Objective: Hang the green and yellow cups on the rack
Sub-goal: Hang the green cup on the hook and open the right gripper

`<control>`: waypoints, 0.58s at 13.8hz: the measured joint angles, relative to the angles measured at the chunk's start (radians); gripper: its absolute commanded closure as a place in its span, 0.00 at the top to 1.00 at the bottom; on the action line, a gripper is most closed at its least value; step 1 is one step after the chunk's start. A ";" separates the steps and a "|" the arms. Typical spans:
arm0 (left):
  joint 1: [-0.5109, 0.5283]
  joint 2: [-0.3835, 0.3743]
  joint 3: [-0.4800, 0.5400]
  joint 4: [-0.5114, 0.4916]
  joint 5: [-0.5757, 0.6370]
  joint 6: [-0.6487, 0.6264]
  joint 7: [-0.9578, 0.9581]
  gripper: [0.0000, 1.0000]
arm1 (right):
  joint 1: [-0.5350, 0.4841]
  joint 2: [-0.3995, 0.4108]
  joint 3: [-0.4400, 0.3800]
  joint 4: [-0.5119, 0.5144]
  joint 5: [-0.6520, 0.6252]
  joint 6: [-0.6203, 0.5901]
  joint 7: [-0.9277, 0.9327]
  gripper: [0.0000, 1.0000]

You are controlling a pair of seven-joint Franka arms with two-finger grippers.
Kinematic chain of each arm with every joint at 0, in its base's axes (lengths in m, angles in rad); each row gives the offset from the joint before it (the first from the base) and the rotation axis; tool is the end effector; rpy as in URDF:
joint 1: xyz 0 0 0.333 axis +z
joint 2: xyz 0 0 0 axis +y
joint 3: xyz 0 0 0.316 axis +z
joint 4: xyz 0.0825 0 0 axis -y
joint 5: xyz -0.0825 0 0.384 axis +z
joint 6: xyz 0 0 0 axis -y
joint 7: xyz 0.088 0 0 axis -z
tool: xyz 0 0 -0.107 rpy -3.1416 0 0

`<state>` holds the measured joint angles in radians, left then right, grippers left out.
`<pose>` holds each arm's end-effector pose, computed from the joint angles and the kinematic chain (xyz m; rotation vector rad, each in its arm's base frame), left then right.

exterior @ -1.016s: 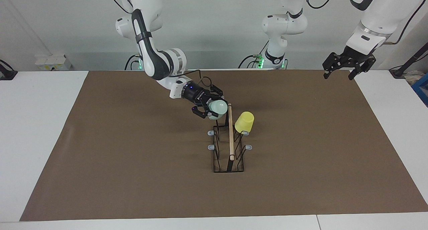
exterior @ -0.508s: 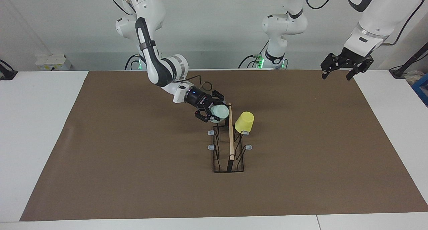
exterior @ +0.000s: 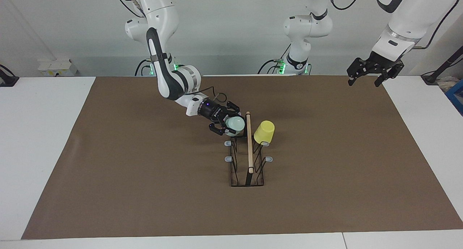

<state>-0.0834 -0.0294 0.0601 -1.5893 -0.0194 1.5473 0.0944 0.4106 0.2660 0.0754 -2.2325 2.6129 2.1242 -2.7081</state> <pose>0.5427 -0.0143 0.6299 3.1145 -0.1841 -0.0186 0.4924 0.2852 0.2775 -1.6558 -0.6833 -1.5863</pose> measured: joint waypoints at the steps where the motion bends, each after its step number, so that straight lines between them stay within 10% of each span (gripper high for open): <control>1: 0.000 0.000 0.000 0.000 0.000 0.000 0.000 1.00 | 0.000 0.000 0.000 0.000 0.000 0.000 0.000 1.00; 8: 0.000 0.000 0.000 0.000 0.000 0.000 0.000 1.00 | 0.001 -0.001 0.001 -0.008 0.000 0.043 0.000 1.00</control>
<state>-0.0834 -0.0294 0.0601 -1.5893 -0.0194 1.5469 0.0940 0.4118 0.2646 0.0763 -2.2405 2.6129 2.1675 -2.7081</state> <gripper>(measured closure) 0.000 0.000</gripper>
